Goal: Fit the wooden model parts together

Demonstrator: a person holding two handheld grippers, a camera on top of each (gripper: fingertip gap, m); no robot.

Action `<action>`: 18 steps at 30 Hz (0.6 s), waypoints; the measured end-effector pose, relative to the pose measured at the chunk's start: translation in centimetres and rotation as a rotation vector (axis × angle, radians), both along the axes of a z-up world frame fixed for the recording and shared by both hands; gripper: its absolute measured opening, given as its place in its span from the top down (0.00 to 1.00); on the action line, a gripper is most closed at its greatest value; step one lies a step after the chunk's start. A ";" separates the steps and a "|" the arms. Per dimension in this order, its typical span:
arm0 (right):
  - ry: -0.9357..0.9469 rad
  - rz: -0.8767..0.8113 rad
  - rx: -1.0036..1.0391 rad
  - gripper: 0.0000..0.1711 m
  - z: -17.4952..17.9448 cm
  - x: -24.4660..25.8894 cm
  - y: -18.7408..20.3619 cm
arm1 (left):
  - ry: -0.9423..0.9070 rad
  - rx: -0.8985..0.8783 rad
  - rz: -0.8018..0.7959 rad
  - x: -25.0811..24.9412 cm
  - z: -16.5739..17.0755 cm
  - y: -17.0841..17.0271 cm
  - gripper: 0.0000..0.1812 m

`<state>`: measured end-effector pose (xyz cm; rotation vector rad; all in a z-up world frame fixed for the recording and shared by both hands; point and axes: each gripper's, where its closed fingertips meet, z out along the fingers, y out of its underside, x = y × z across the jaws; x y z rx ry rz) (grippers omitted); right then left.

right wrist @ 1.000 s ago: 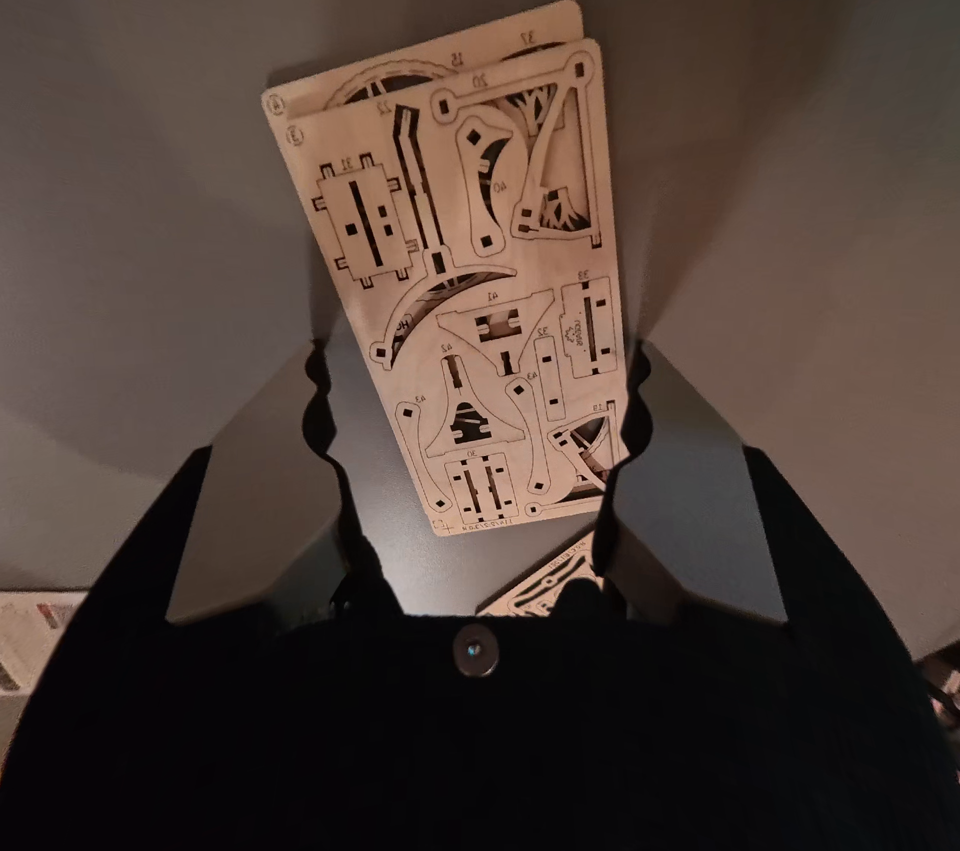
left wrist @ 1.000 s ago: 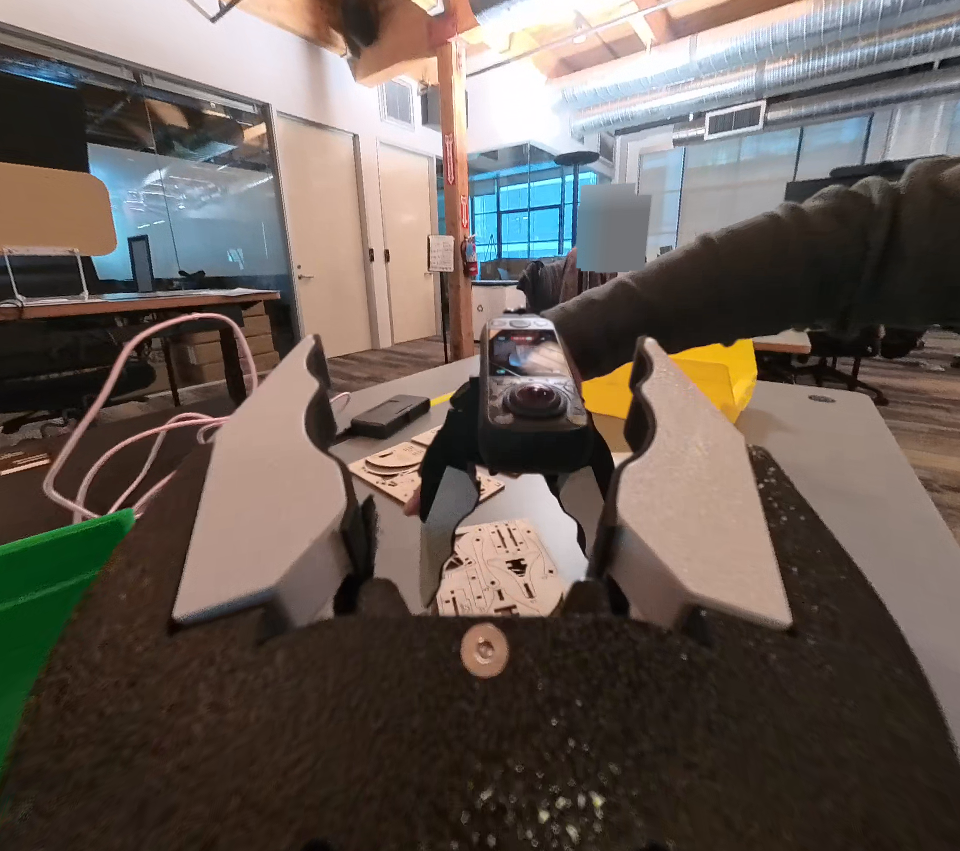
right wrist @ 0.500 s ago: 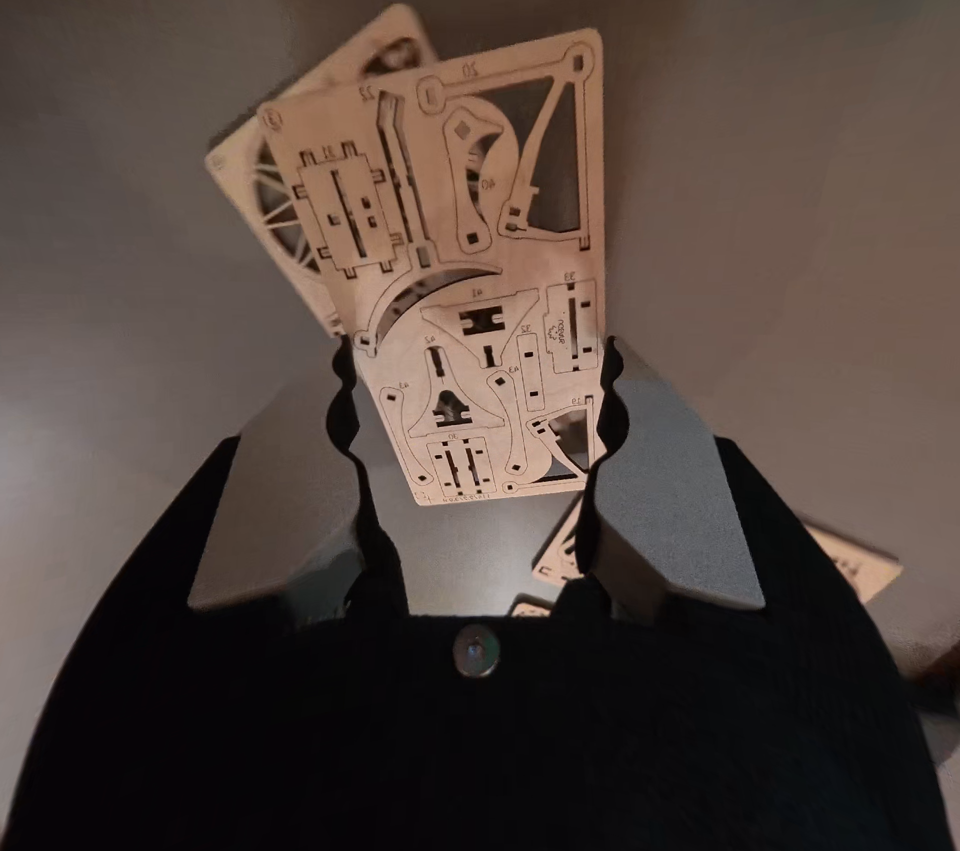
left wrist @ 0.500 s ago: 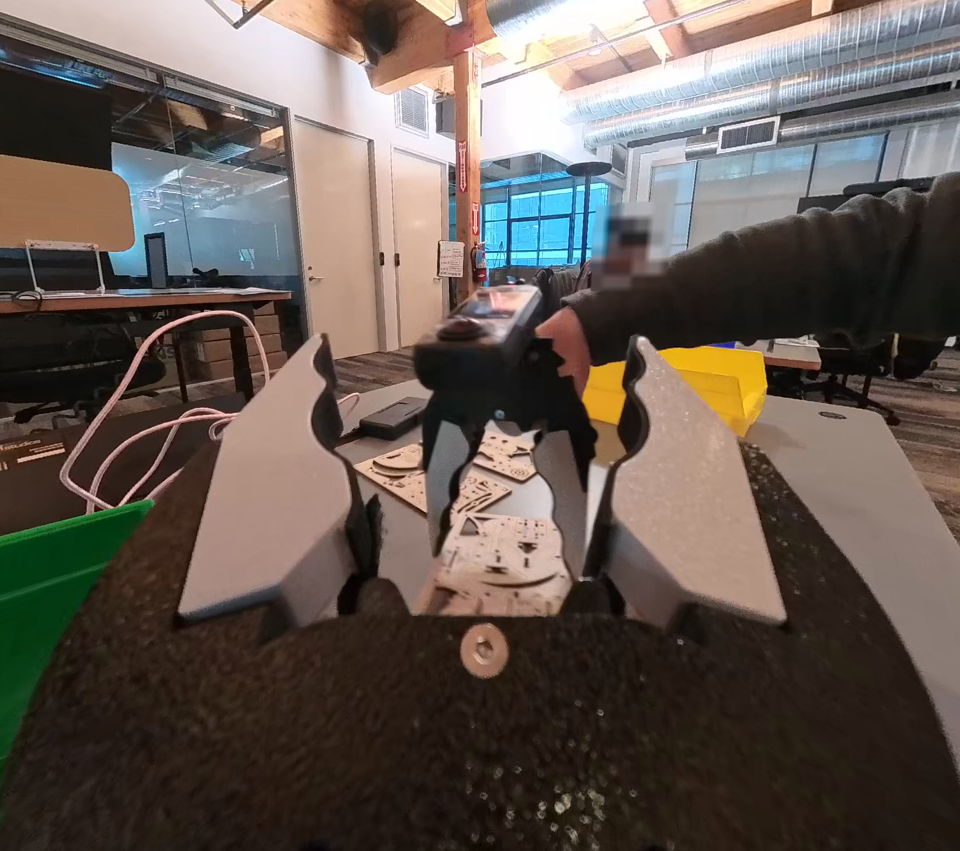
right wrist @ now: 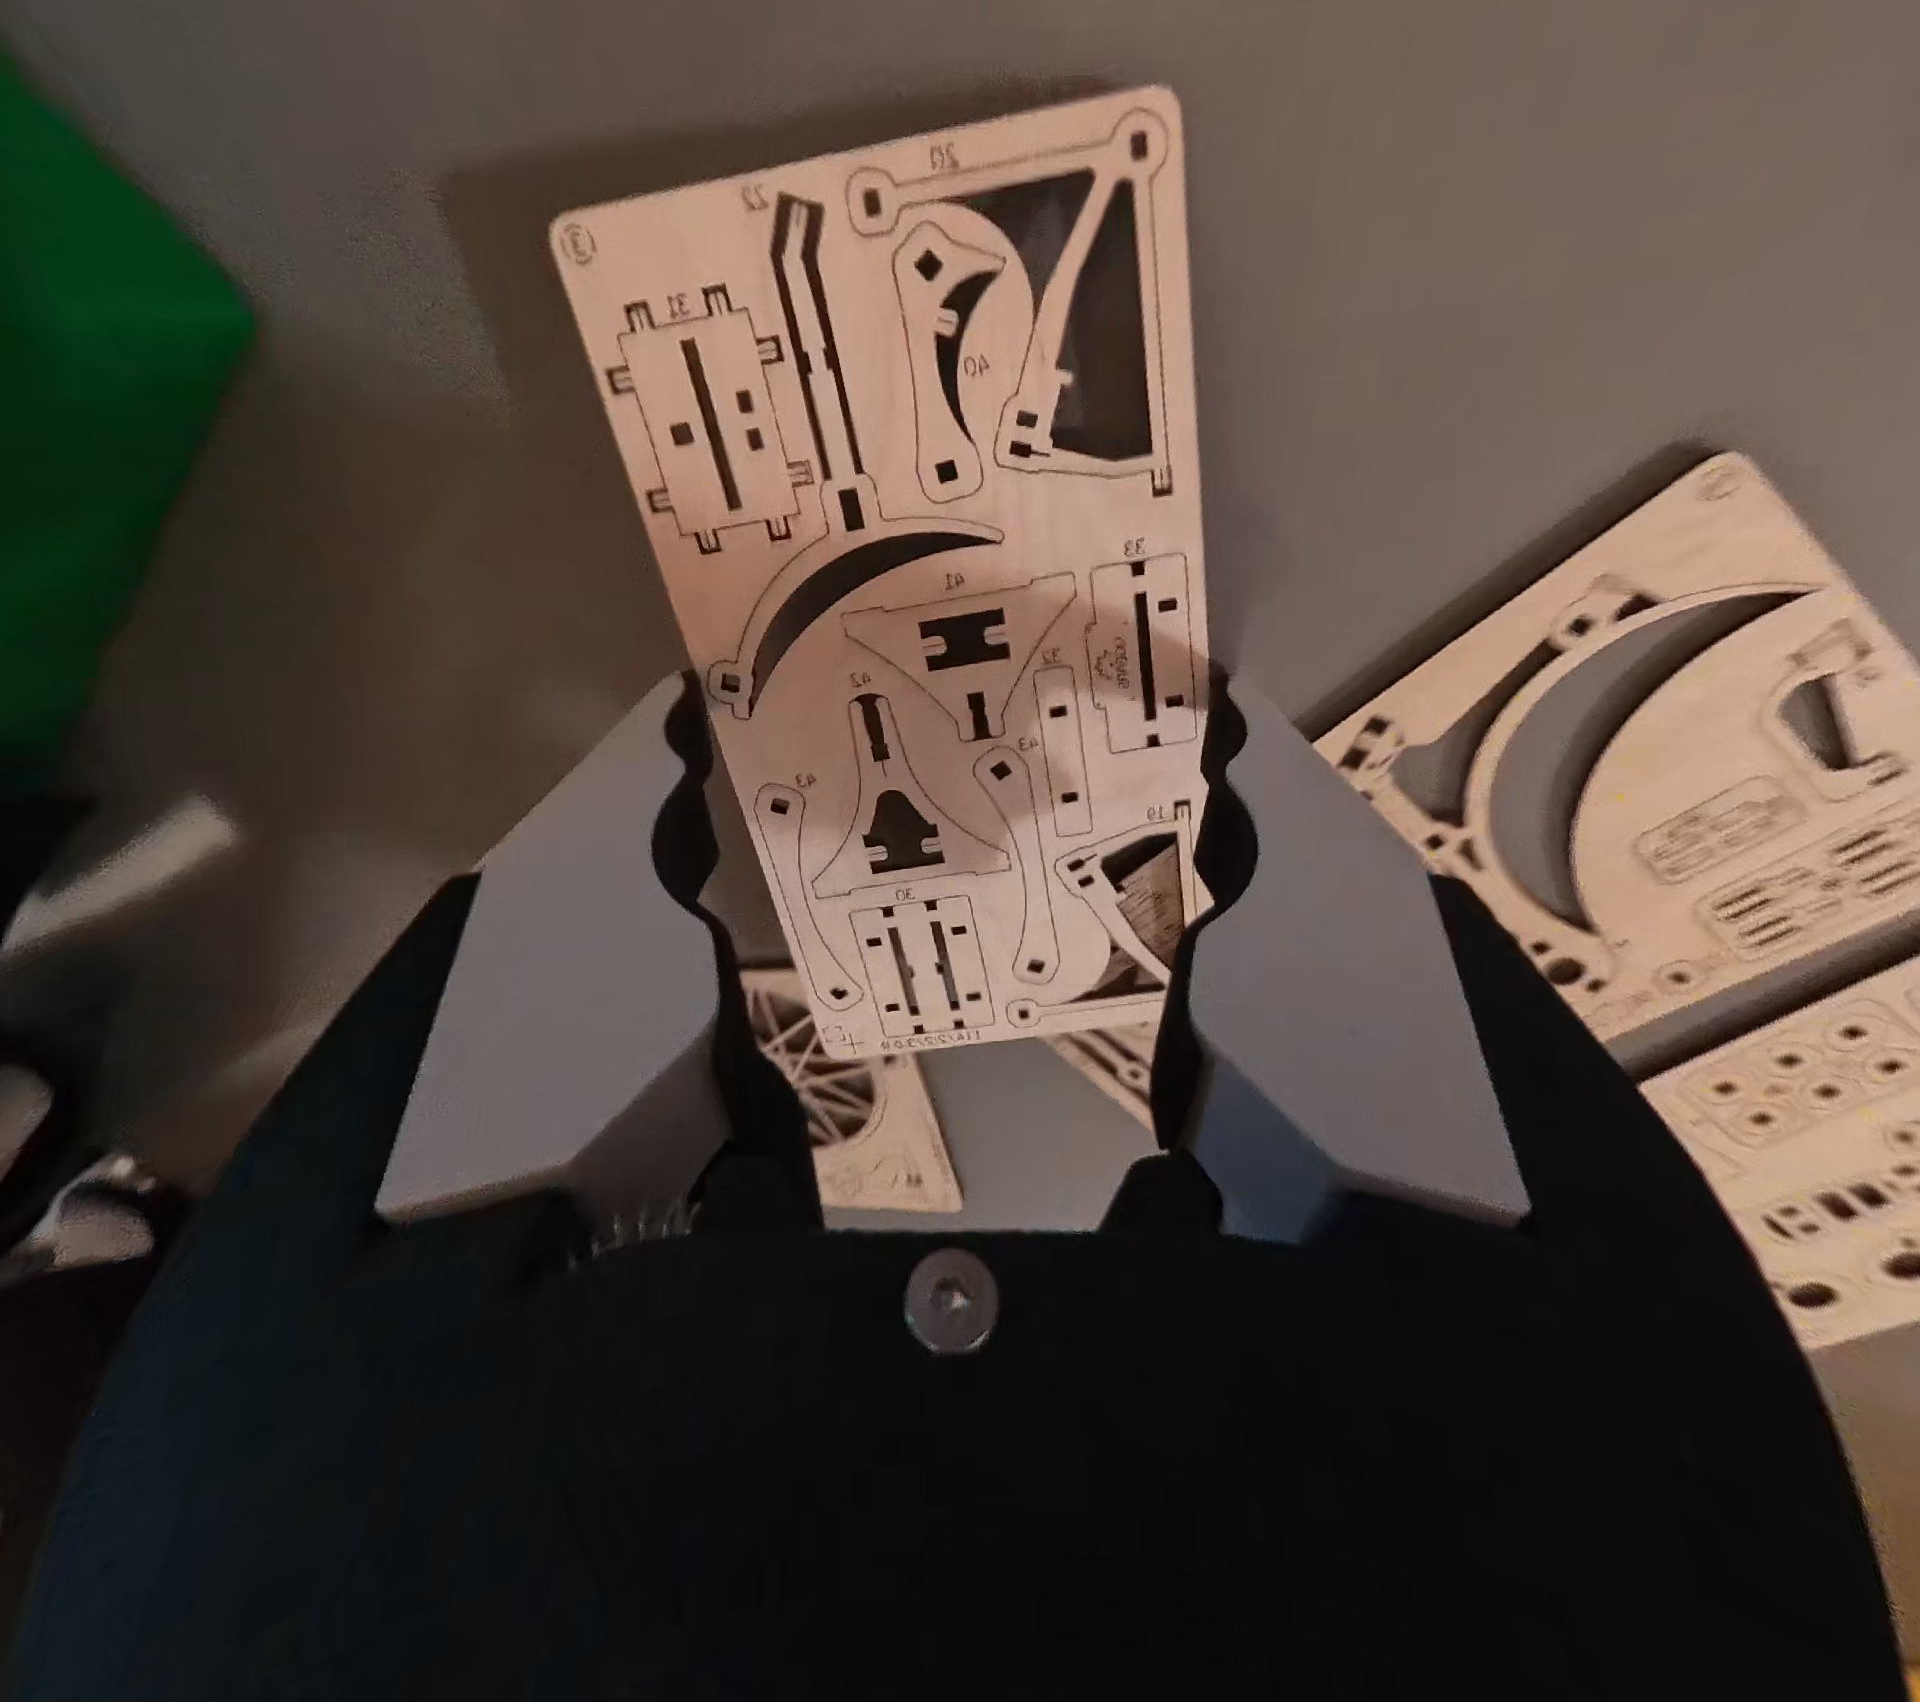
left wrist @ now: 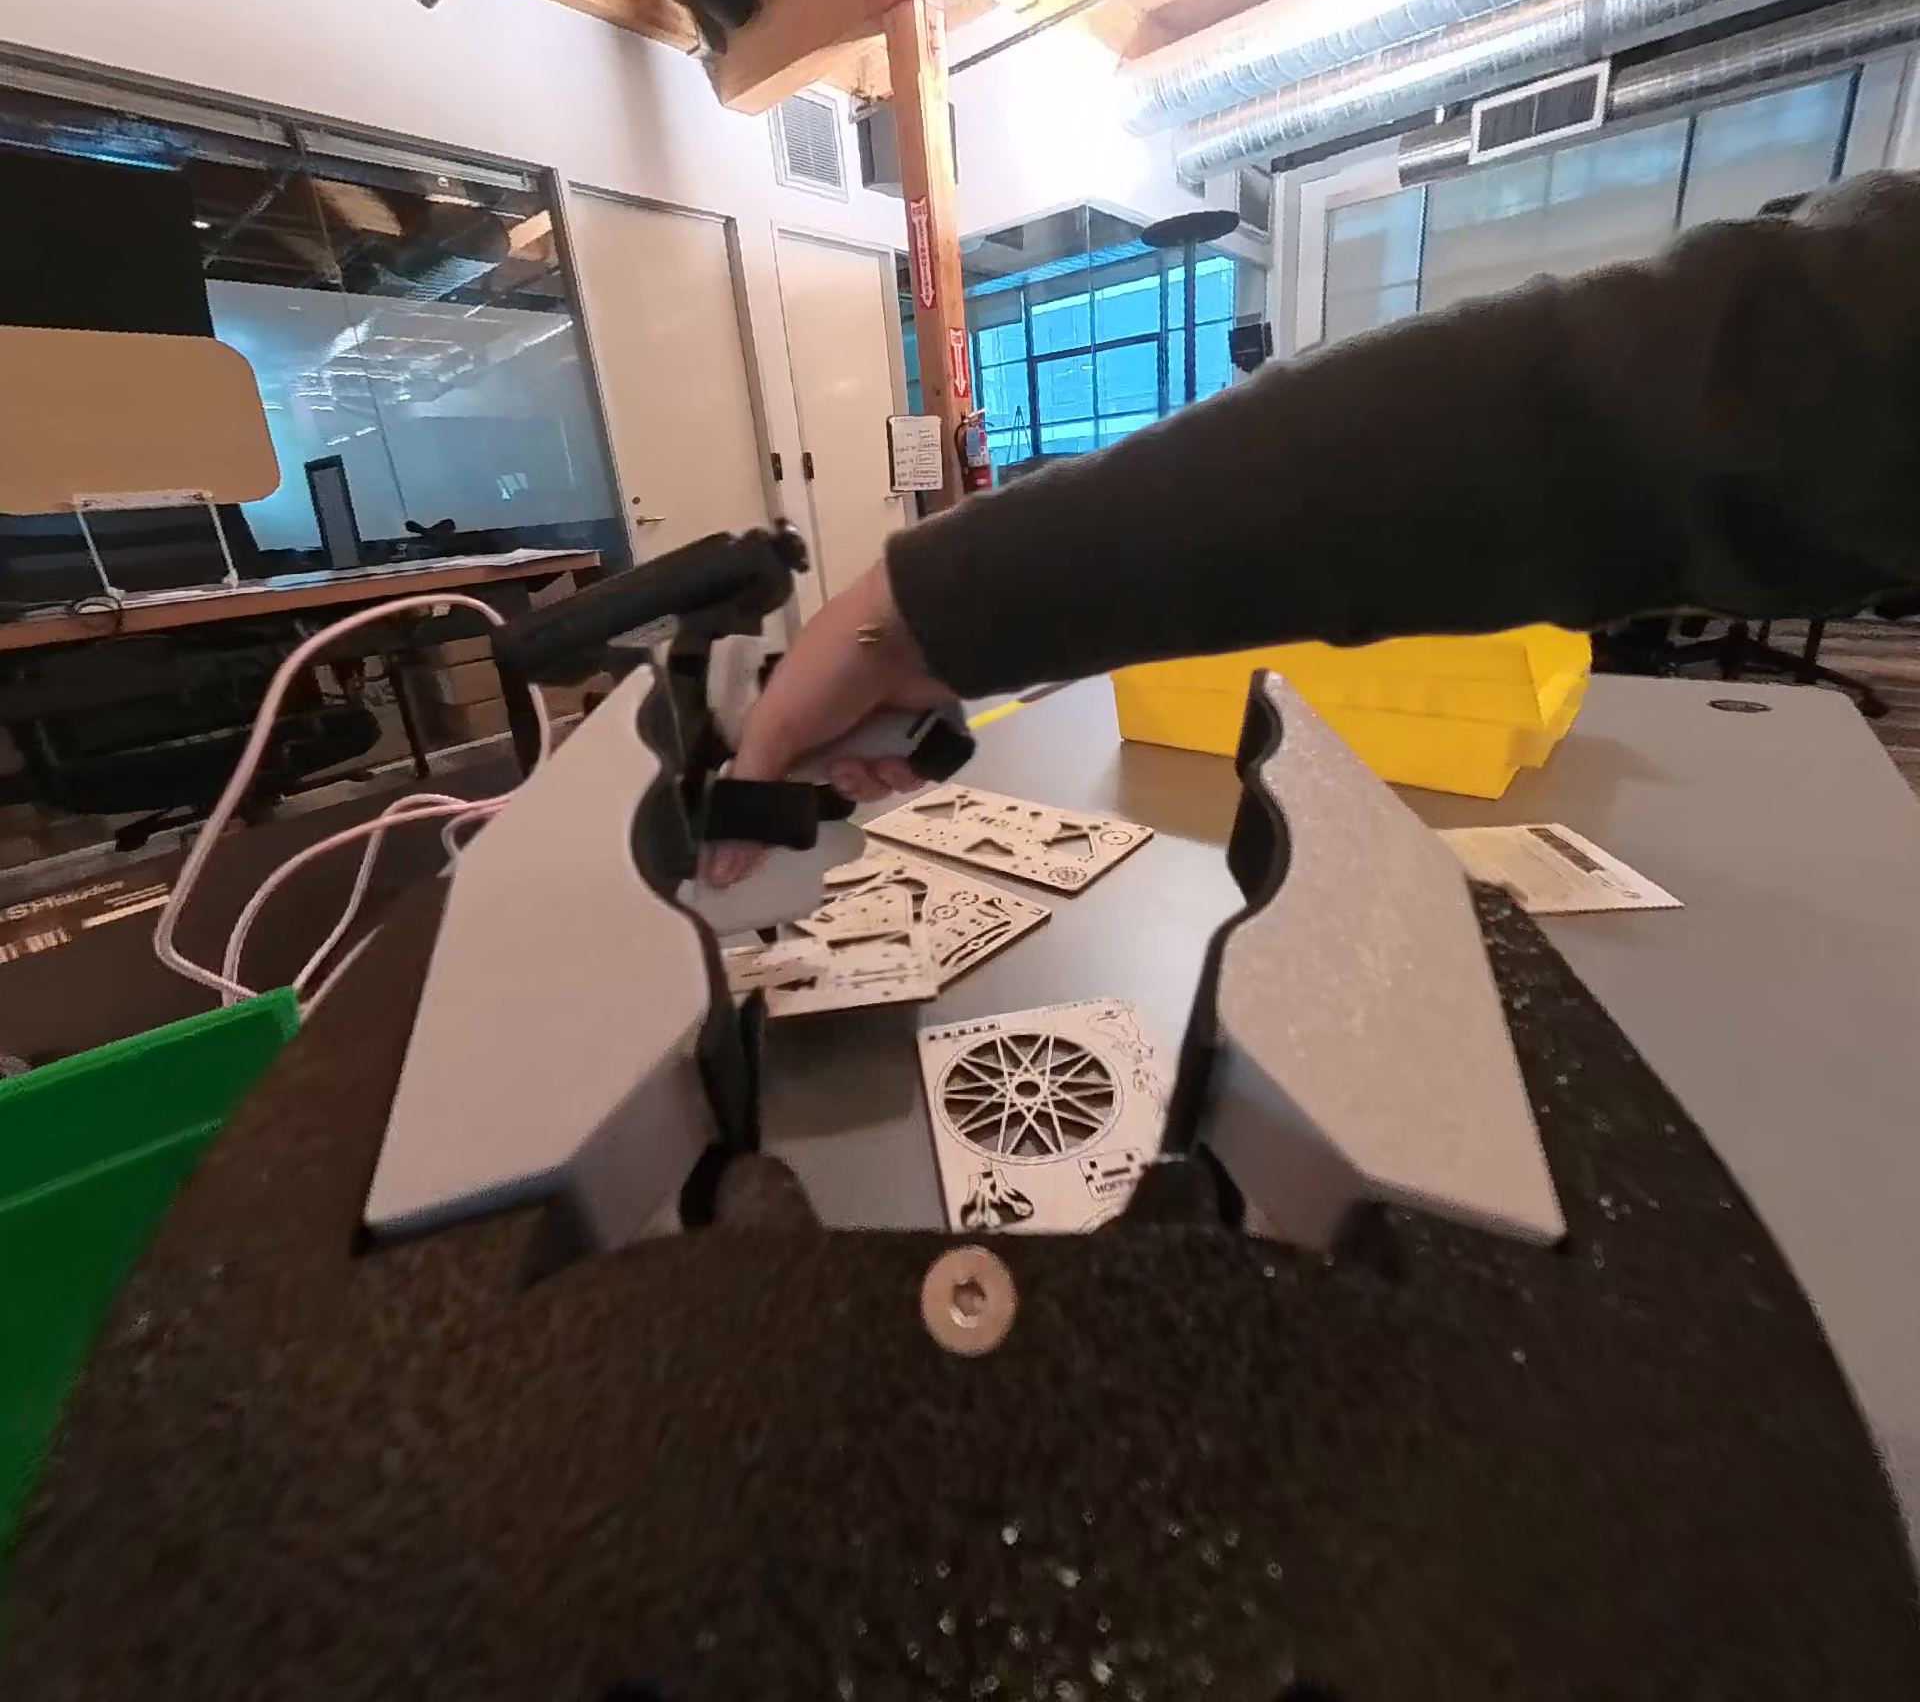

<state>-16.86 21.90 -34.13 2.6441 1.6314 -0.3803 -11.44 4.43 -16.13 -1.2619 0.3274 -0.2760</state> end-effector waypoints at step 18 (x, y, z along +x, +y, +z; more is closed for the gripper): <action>0.007 0.102 -0.018 0.43 0.4 2.5 -0.5 | 0.052 -0.047 0.001 0.3 -1.2 0.7 0.42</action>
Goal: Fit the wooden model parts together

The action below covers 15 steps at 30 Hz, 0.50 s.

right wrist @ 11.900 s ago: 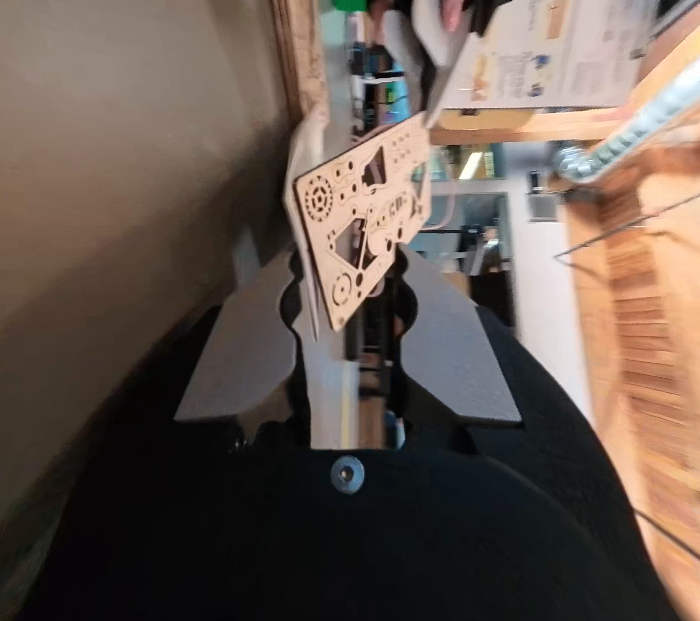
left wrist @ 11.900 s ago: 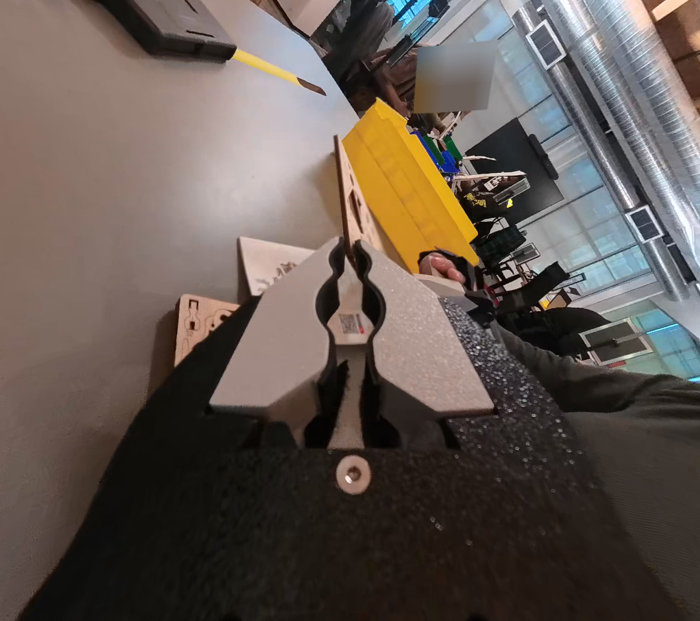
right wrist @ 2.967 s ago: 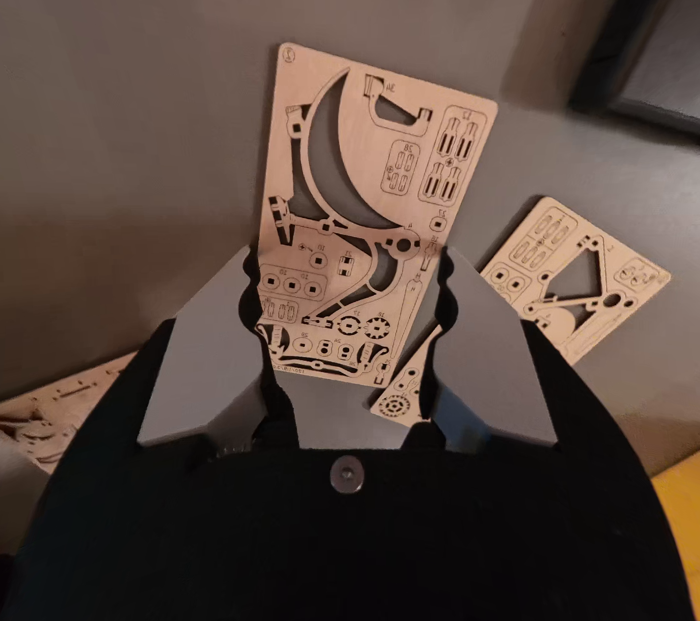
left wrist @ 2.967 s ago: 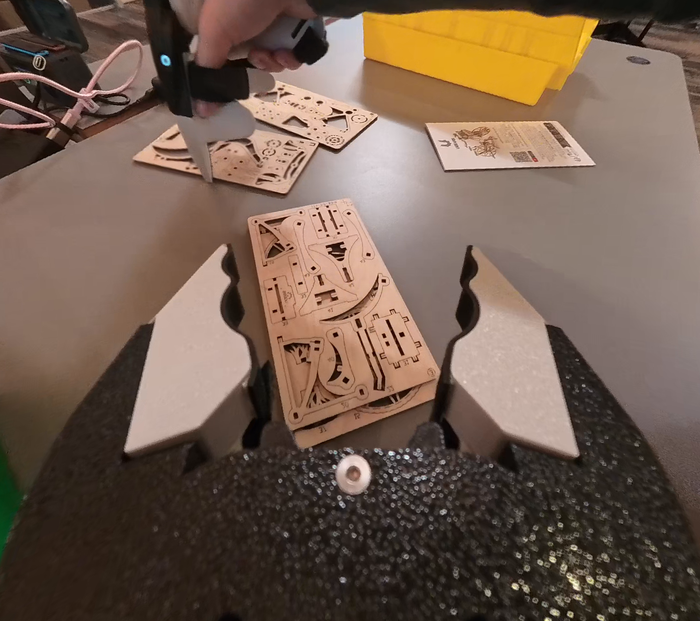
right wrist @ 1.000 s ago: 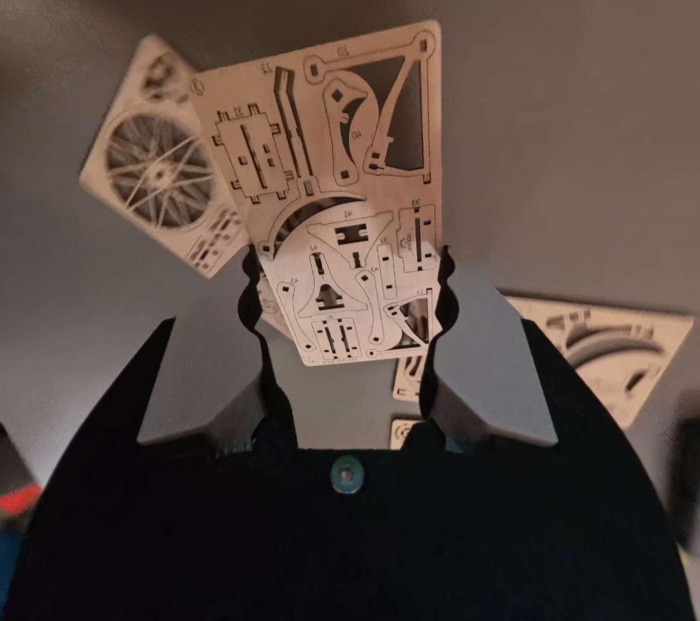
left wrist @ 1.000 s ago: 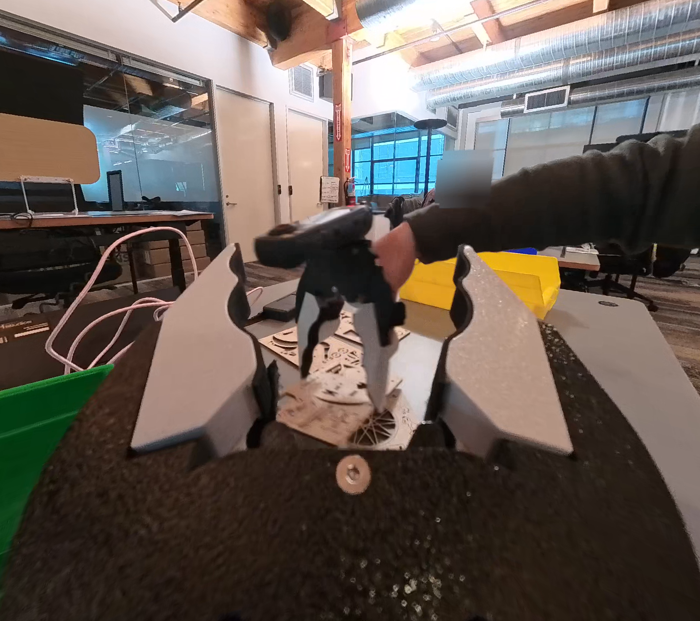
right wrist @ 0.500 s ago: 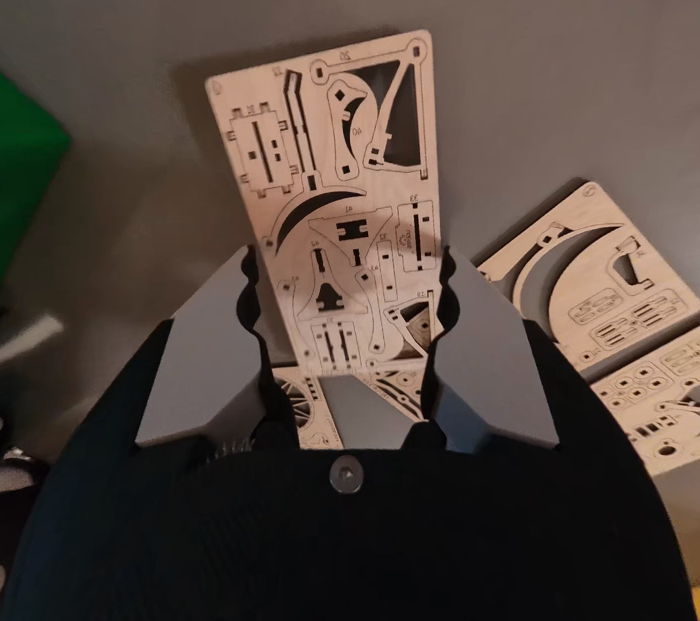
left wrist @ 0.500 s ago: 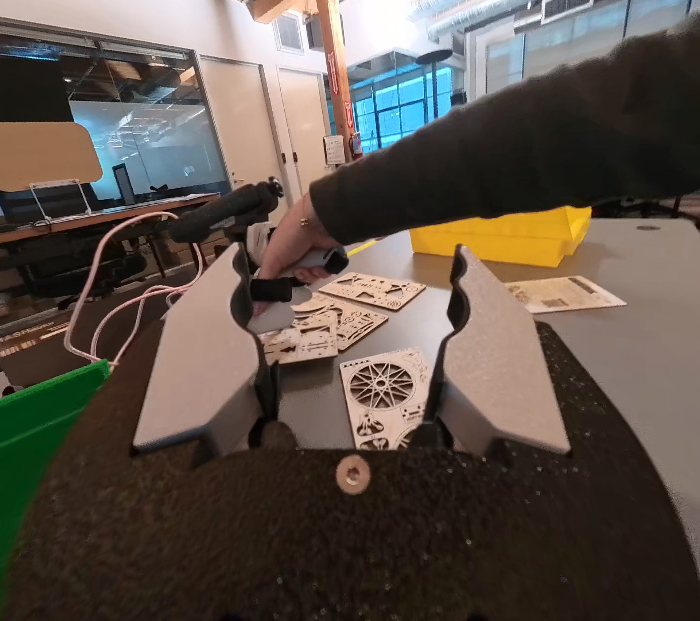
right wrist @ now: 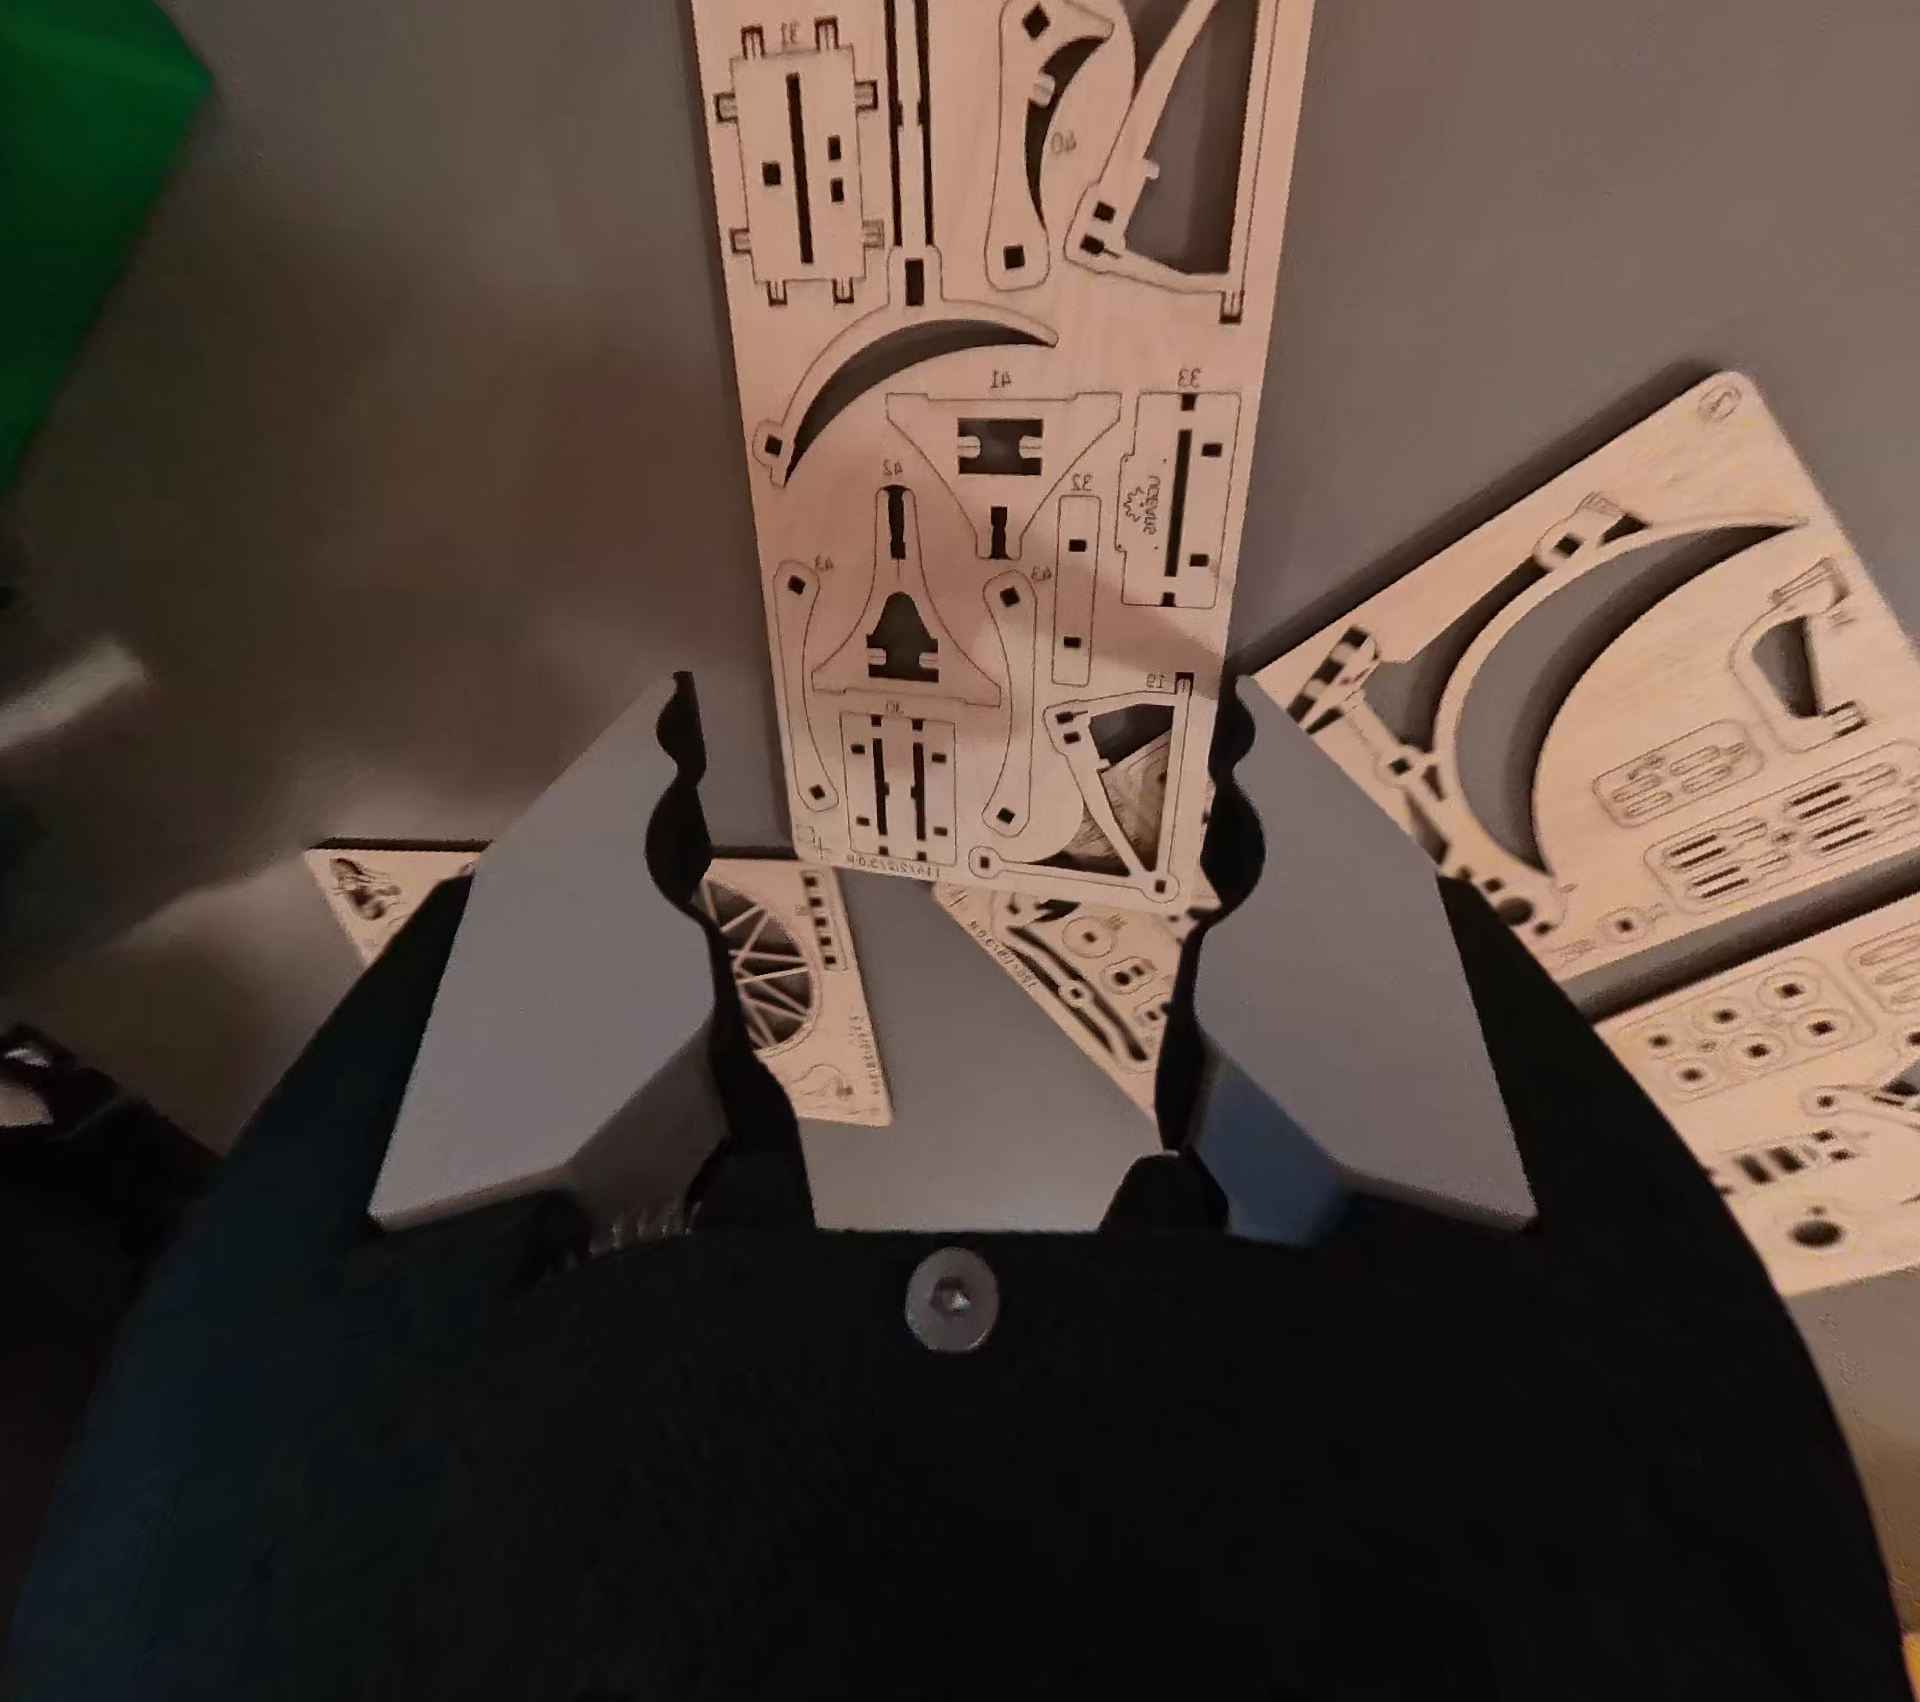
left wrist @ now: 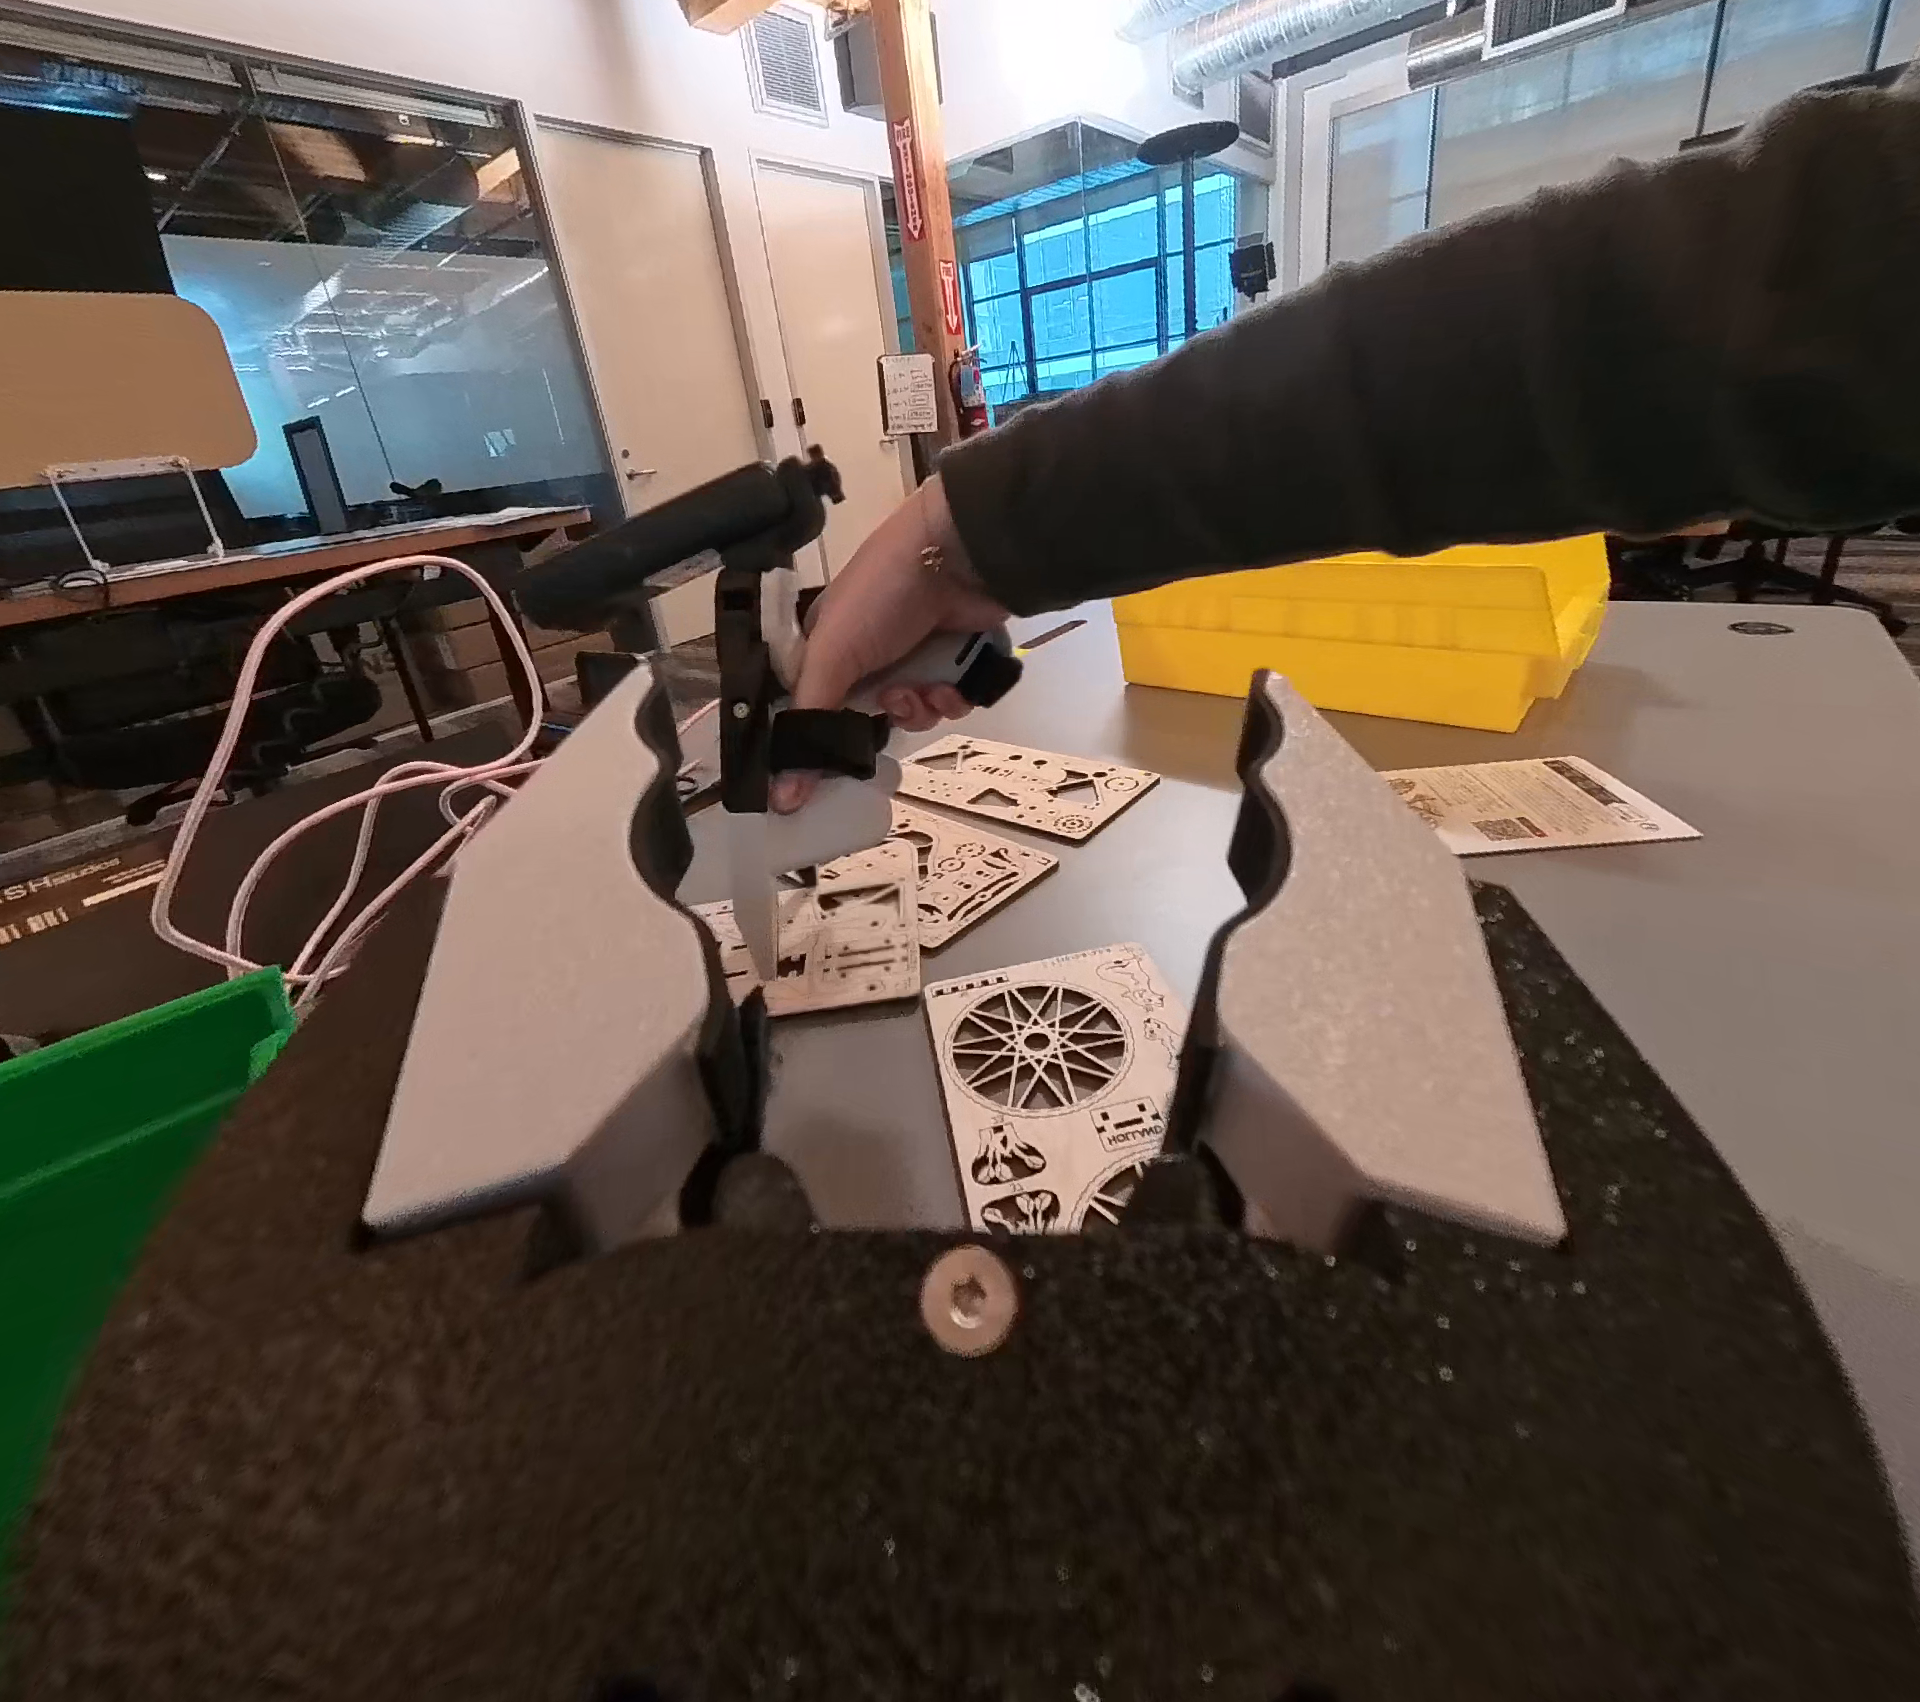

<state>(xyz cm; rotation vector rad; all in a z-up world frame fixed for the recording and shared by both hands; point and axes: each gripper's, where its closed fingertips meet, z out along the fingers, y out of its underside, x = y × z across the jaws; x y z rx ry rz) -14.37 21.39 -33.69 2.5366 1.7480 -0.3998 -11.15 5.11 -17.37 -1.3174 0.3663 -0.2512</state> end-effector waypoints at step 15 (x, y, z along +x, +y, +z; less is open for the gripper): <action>0.063 0.121 0.096 0.31 0.2 -2.4 -1.4 | 0.019 -0.022 -0.008 0.4 -0.6 0.2 0.42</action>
